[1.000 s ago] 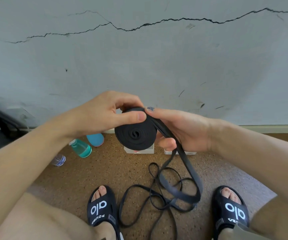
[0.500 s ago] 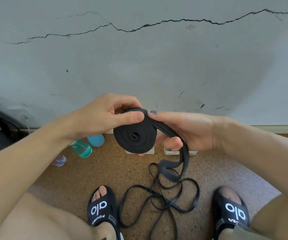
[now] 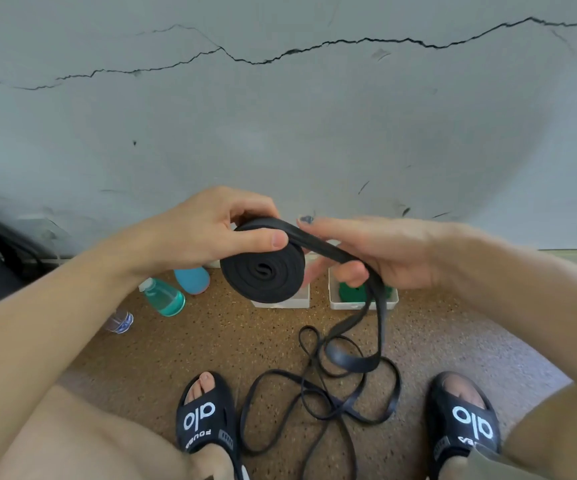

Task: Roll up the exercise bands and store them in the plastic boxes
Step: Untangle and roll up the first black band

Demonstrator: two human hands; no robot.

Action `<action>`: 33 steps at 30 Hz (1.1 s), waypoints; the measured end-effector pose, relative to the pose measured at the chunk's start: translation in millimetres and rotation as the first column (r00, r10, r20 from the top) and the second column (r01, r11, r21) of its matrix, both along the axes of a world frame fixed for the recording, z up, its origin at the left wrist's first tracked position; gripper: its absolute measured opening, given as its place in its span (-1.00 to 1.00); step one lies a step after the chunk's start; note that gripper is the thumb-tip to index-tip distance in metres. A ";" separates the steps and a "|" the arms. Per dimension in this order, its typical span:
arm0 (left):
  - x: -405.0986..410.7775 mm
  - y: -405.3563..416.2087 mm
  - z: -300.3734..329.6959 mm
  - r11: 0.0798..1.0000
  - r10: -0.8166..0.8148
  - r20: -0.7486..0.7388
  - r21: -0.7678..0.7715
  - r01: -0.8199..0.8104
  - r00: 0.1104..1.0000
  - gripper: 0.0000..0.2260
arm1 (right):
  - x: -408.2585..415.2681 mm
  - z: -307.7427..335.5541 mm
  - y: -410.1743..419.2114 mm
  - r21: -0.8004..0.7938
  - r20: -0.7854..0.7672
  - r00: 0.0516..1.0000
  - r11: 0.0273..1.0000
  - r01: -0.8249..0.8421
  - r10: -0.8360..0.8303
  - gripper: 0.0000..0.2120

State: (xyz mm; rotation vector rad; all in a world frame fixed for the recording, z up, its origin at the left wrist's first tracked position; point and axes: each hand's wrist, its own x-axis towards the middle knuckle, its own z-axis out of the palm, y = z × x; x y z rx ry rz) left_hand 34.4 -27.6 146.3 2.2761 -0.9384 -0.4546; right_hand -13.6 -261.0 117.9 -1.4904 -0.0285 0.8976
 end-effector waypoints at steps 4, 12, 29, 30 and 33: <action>2.6 1.4 3.7 0.996 0.049 0.028 -0.071 -0.047 0.998 -0.67 | 0.8 3.7 -3.7 0.166 -0.025 0.997 0.983 0.081 -0.077 -0.65; 0.1 -1.4 2.6 0.981 0.098 0.022 -0.171 -0.093 0.995 -0.84 | -5.6 -16.5 7.4 0.271 -0.030 0.997 0.961 -0.056 0.066 -0.34; -3.1 -7.7 3.6 0.994 -0.049 0.101 0.098 0.039 0.994 -0.70 | -7.5 -27.0 17.7 -0.013 0.075 0.995 0.997 -0.069 0.070 -0.32; -1.2 -2.8 6.2 0.998 -0.015 0.089 0.066 0.009 0.996 -0.72 | -5.2 -24.4 13.0 0.020 0.053 0.997 0.998 -0.053 0.051 -0.41; -0.7 5.2 8.3 0.997 0.071 0.039 -0.039 -0.070 0.997 -0.76 | -2.0 -16.9 5.1 0.159 -0.026 1.000 0.987 0.007 -0.003 -0.57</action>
